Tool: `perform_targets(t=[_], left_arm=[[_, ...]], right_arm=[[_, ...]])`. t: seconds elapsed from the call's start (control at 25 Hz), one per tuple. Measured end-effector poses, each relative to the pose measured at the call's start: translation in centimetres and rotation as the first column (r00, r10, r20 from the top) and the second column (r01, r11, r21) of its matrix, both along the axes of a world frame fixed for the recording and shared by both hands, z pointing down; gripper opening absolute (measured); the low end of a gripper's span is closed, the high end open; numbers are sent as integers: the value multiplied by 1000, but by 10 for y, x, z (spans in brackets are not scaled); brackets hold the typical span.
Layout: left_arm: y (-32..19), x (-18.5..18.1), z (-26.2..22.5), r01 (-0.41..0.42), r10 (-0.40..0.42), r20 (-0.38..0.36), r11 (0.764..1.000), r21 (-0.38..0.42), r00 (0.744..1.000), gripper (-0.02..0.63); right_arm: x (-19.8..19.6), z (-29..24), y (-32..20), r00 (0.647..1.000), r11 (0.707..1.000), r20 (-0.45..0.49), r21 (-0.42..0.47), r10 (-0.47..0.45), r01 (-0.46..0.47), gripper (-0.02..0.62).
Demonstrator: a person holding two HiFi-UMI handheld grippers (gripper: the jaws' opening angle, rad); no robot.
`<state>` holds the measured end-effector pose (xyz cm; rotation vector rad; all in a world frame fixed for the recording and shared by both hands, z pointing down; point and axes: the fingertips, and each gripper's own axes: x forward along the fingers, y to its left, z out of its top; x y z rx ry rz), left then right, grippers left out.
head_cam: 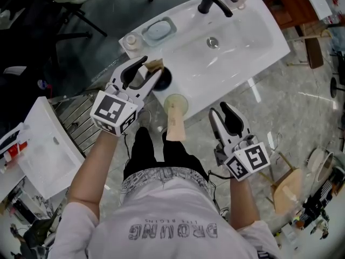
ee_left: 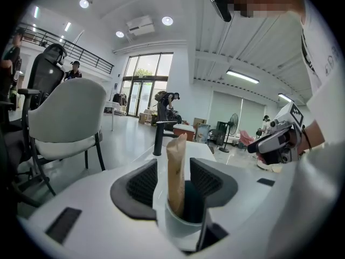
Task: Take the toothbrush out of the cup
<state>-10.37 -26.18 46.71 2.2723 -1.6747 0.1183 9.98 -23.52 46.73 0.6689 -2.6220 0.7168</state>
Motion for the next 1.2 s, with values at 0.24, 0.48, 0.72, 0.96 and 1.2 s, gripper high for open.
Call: perform_targets(t=[0.24, 0.48, 0.72, 0.96, 1.2], left_arm=[[-1, 1, 5, -4, 4, -1, 1000, -6, 1000, 199], [-1, 3, 4, -11, 11, 0, 1000, -3, 1000, 189], [0, 8, 4, -19, 19, 5, 1000, 2, 1000, 149], [0, 7, 5, -16, 16, 13, 1000, 0, 1000, 123], [1, 8, 4, -13, 13, 22, 1000, -4, 1000, 97]], right_arm=[[1, 5, 4, 1000, 1000, -9, -7, -4, 3, 160], [4, 5, 7, 1000, 1000, -11, -8, 2, -2, 160], [4, 3, 10, 1000, 1000, 1, -7, 0, 0, 158], [7, 4, 12, 1000, 1000, -2, -8, 8, -8, 156], [7, 2, 15, 1000, 1000, 6, -12, 9, -9, 156]])
